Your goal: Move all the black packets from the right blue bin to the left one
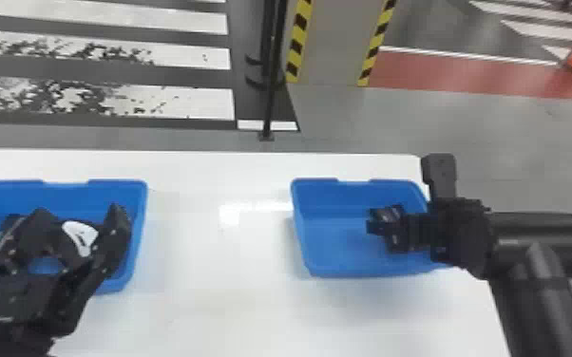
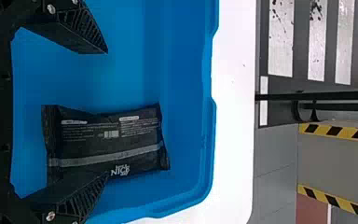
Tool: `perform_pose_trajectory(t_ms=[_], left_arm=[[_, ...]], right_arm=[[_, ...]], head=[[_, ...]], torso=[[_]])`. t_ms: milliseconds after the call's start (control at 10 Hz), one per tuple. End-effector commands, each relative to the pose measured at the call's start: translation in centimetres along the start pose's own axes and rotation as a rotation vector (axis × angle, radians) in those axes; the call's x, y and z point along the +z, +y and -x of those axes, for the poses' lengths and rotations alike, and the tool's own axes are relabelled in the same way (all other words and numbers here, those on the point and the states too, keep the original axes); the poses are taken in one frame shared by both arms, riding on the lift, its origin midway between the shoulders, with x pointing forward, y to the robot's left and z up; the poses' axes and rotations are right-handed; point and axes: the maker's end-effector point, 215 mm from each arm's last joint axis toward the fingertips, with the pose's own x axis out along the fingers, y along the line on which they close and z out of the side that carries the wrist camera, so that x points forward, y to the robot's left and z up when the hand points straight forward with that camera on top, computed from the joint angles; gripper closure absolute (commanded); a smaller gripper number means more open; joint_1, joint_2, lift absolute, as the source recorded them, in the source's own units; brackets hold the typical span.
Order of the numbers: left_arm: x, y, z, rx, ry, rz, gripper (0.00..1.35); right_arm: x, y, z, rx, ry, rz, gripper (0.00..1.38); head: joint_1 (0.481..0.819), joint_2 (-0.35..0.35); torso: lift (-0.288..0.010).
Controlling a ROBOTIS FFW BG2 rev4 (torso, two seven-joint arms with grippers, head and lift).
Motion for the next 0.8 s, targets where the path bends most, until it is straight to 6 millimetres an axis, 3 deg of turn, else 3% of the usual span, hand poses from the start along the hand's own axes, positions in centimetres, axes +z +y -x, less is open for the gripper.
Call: perform_pose_trajectory(t_ms=[0,700], left_arm=[[0.0,0.0,0.0,-0.001,0.0,0.003,0.11],[-0.3,0.6,0.3,0.0,0.013,0.009,0.12]], right_arm=[[-0.1,0.2,-0.7,0.015,0.011,-0.013,0.13],[-1.9,-1.1,-1.4,-0.036,0.059,-0.024,0.13]], head=[[0.695,-0.194],[0.695,-0.201]], torso=[[-0.14],[-0.14]])
